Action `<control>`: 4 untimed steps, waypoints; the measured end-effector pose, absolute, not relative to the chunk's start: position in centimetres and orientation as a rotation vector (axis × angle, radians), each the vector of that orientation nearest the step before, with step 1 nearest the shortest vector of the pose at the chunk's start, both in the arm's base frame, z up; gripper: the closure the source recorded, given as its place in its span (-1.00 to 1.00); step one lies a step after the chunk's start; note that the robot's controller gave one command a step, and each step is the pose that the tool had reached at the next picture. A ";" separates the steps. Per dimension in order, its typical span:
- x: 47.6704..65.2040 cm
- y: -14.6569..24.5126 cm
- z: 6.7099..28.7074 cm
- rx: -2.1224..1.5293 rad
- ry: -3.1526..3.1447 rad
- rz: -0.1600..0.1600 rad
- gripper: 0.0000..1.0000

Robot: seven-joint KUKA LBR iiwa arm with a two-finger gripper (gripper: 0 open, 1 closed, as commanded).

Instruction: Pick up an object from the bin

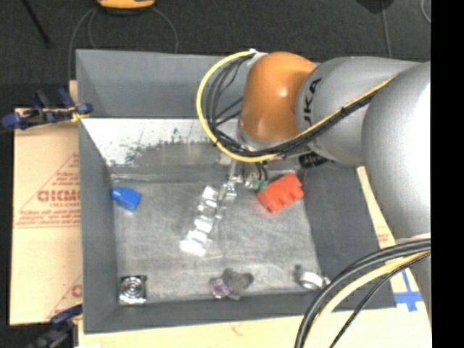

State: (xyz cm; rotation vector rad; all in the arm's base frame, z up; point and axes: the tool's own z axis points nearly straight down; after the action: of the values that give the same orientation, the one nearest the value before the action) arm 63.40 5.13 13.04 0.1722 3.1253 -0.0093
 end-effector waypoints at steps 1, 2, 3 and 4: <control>62.5 5.1 13.1 -0.100 3.129 -0.001 -1.00; 52.9 7.3 13.5 -0.015 3.144 0.003 -1.00; 54.2 7.2 11.3 0.192 3.126 -0.001 -1.00; 54.2 7.2 11.1 0.195 3.128 0.000 1.00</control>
Offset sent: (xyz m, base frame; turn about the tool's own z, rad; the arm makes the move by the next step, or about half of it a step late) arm -0.0124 0.0004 -0.0037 -0.1752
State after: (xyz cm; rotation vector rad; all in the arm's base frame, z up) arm 54.19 7.23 11.12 0.1947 3.1280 -0.0003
